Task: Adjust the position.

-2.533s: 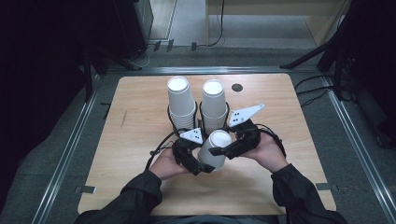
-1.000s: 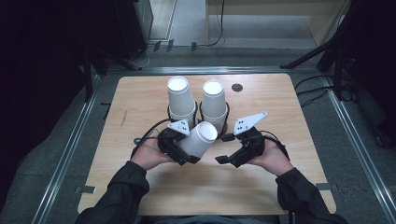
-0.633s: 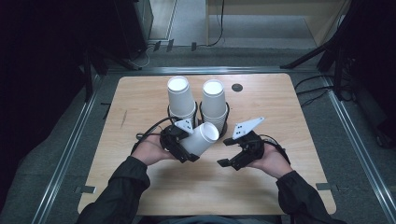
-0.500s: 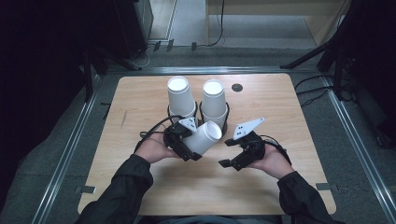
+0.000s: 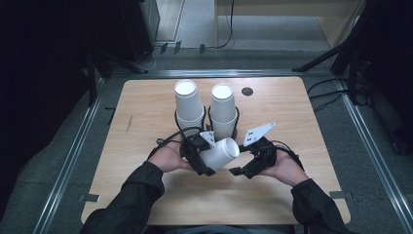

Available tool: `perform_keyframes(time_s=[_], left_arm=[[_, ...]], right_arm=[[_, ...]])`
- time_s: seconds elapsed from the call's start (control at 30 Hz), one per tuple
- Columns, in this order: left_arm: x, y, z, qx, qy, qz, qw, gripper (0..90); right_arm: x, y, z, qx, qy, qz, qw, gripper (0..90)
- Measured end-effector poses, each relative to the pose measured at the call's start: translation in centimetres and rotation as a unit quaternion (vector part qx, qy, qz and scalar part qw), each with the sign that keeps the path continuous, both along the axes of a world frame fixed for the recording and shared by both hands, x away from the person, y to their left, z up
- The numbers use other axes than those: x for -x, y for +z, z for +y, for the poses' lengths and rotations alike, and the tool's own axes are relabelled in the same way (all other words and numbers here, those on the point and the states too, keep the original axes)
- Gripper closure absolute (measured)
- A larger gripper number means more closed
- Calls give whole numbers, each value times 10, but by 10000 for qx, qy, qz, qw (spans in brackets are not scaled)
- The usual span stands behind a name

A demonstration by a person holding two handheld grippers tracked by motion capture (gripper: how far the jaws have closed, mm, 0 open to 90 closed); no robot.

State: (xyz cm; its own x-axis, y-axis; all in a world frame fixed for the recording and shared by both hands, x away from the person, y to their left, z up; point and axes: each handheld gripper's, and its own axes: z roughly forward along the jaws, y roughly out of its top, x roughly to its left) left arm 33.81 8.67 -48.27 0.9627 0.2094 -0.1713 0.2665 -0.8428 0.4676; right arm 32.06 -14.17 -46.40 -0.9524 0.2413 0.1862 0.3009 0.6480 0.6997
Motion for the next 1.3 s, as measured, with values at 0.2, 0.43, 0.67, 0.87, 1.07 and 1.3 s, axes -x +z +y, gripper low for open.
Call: perform_keyframes(time_s=[0.2,0.43,0.67,0.87,1.07,1.3], left_arm=[[7,-4,-7,-118,-220,55,9997,139],[12,-5,-7,-61,-337,-6,9994,132],[16,-2,-1,54,-227,-3,9997,99],[16,5,5,322,3,-165,9993,10],[15,11,13,516,154,-398,9978,0],[11,15,25,971,285,-231,9946,0]], right_arm=[[-2,1,10,102,189,-63,9997,141],[-2,3,28,165,374,-104,9991,139],[0,6,33,155,708,-147,9973,220],[-3,10,31,134,655,-155,9976,219],[-6,9,26,169,608,-70,9980,217],[-9,8,15,149,387,-65,9991,216]])
